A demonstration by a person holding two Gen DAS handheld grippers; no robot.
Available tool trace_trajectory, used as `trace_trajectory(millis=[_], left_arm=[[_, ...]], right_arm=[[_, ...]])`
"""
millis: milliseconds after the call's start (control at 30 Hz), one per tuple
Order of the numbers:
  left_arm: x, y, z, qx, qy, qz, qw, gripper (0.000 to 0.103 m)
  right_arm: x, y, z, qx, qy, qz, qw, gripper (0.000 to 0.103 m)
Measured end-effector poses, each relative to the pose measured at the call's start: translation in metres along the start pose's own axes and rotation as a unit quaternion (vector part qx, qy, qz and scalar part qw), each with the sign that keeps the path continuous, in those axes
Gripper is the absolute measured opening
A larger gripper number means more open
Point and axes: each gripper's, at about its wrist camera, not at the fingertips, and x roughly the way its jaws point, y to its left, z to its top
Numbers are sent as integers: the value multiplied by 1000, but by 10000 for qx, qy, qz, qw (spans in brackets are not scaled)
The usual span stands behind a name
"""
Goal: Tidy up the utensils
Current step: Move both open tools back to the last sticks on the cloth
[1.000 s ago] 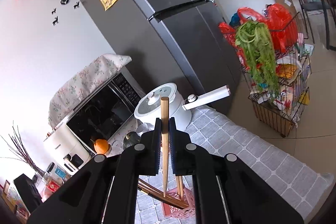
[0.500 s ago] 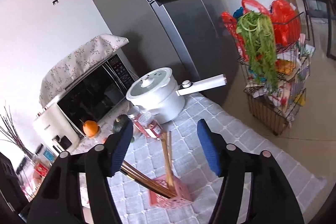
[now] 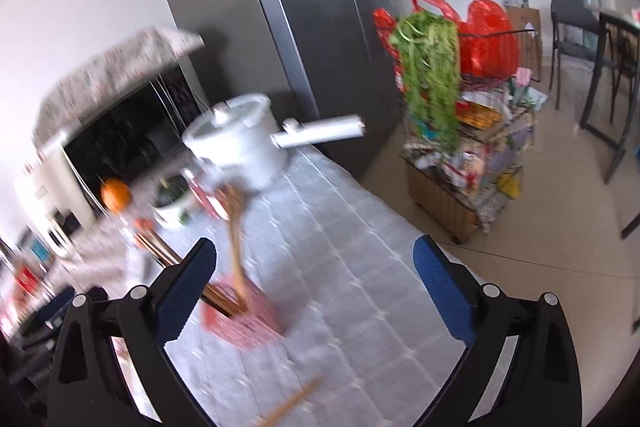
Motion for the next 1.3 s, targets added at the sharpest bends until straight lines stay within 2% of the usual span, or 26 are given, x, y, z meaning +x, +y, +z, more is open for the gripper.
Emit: trace_trajectory(millis=[133, 233, 267, 367, 467, 533, 600, 800, 1067, 1300], left_arm=[[27, -10, -18, 403, 627, 42, 9972, 96], [52, -16, -35, 656, 1226, -28, 9903, 96], [64, -17, -43, 747, 1509, -78, 9857, 96], [89, -21, -62, 904, 2011, -230, 9751, 96], [111, -27, -80, 990, 2439, -317, 9642, 94], [123, -32, -90, 1013, 2663, -401, 9577, 89], [132, -38, -96, 1027, 2806, -545, 9528, 77], [157, -55, -109, 1065, 3195, -657, 9393, 61], [174, -59, -124, 1130, 3470, -634, 9289, 50], [171, -56, -118, 1076, 3429, -741, 9302, 49]], right_arm=[[10, -14, -27, -260, 484, -250, 9982, 96], [25, -30, -50, -223, 1130, -216, 9931, 96], [30, -34, -55, -195, 1346, -173, 9906, 96], [40, -42, -67, -147, 1742, -102, 9845, 96], [48, -50, -77, -196, 1918, -286, 9808, 96], [51, -55, -82, -202, 2001, -342, 9790, 96], [52, -61, -84, -156, 2090, -355, 9772, 96], [57, -79, -89, -66, 2271, -400, 9730, 96], [62, -98, -89, 258, 2491, -286, 9677, 96], [62, -96, -89, 288, 2524, -235, 9669, 96]])
